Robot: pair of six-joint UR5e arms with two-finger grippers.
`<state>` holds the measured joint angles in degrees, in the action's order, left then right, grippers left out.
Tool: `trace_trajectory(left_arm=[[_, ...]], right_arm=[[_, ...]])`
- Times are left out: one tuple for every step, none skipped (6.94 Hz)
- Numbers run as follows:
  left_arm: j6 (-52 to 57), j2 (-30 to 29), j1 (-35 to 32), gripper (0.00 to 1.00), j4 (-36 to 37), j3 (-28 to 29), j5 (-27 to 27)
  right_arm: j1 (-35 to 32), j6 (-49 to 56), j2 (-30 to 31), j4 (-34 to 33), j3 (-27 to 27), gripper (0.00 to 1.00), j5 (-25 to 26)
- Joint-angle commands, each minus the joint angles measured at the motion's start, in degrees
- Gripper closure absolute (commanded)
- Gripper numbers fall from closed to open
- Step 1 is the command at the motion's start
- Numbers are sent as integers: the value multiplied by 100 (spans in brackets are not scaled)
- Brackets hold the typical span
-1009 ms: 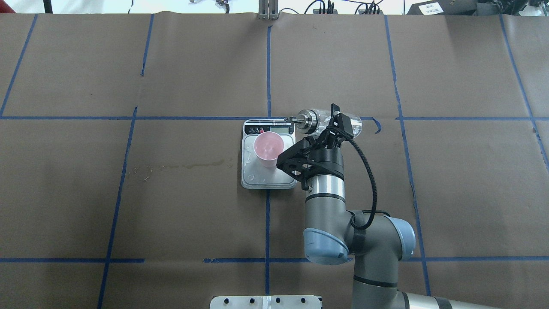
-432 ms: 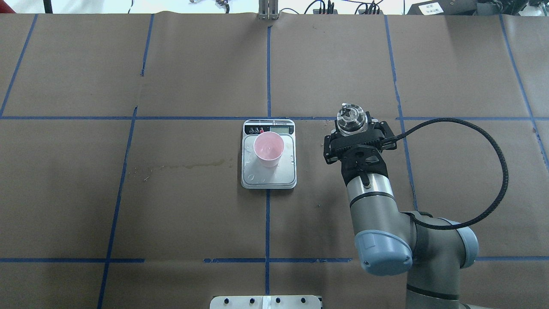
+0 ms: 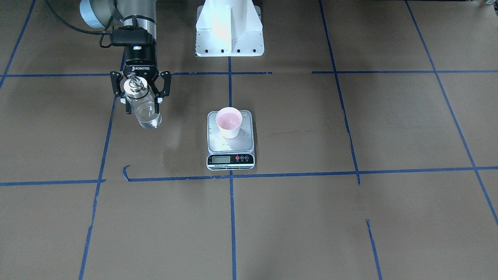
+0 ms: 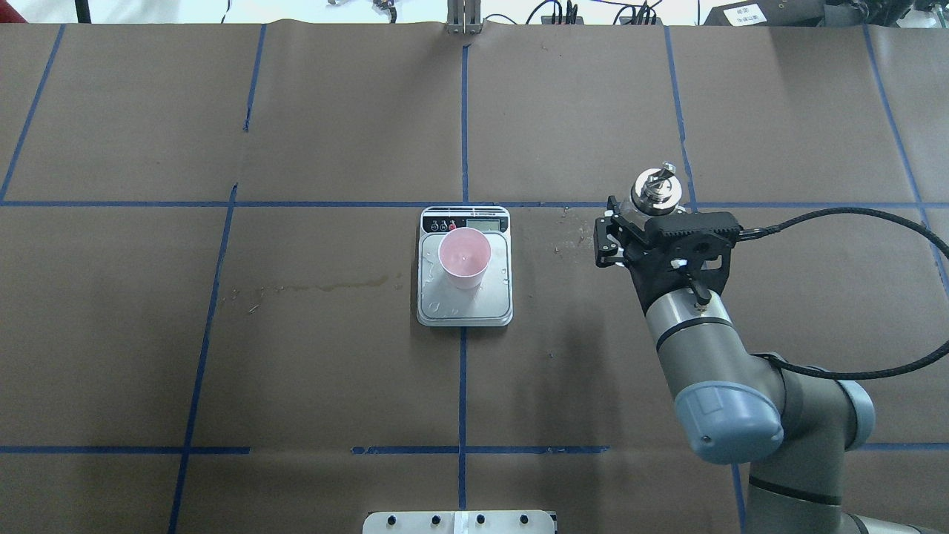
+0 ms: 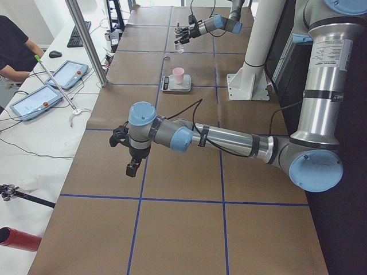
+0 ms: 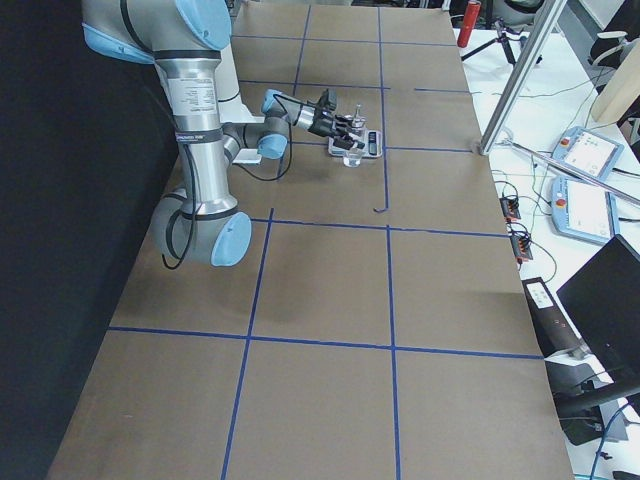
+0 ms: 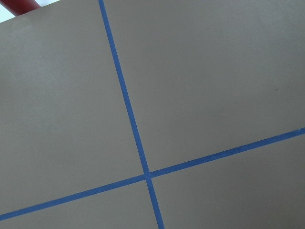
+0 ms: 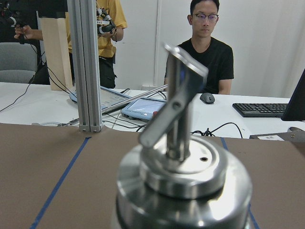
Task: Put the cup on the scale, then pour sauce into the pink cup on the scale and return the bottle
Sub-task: 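Turn the bottle upright and carry it back with the right gripper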
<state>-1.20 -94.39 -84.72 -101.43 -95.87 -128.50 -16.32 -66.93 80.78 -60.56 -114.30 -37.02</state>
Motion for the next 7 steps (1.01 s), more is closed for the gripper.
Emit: trace_trajectory(left_arm=[[-12,-36,0,0,0,-2,0],[-12,-62,0,0,0,7,9],[-12,-80,0,0,-9,15,9],[-20,-89,0,0,0,15,18],[-12,-89,0,0,-9,15,18],[-12,-89,0,0,-9,24,26],[-12,-80,0,0,-44,33,26]], right_arm=[[-160,-48,438,695,144,100,-207],[-161,-75,857,721,162,100,-235],[-196,-127,1087,712,215,100,-235],[-274,-197,1185,712,354,100,-235],[-319,-937,1204,721,643,100,-200],[-406,-1110,1073,712,715,100,-191],[-433,-1277,1046,712,733,100,-226]])
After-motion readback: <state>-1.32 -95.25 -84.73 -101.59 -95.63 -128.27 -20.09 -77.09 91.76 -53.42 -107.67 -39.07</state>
